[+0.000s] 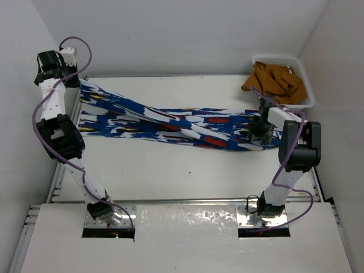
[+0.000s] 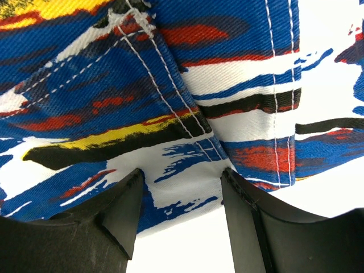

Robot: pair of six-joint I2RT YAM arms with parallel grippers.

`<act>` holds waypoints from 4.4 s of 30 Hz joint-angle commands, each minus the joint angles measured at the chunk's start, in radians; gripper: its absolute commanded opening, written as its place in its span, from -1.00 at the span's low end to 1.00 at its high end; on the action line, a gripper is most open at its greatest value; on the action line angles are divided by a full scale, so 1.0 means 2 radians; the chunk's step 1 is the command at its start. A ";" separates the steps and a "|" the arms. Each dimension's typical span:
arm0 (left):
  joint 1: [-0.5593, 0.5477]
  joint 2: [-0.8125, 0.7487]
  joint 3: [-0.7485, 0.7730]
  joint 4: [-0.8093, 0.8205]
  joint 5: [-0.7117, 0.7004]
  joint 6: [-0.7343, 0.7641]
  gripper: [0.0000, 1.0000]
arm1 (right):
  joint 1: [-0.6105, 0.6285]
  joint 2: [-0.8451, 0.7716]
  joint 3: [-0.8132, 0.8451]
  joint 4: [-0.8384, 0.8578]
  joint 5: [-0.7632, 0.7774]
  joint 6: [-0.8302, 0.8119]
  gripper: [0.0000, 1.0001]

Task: Fold and stack the trousers
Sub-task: Fold the trousers

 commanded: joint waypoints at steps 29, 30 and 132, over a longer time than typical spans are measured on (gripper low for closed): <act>0.095 -0.031 -0.171 -0.069 -0.112 0.060 0.27 | -0.009 -0.055 0.072 -0.054 0.018 -0.005 0.36; 0.094 -0.035 -0.161 -0.072 -0.107 0.058 0.27 | -0.014 -0.063 0.077 -0.071 0.019 -0.005 0.37; -0.075 -0.196 -0.173 -0.146 0.196 0.058 -1.00 | 0.109 -0.024 0.030 0.025 -0.026 0.005 -0.55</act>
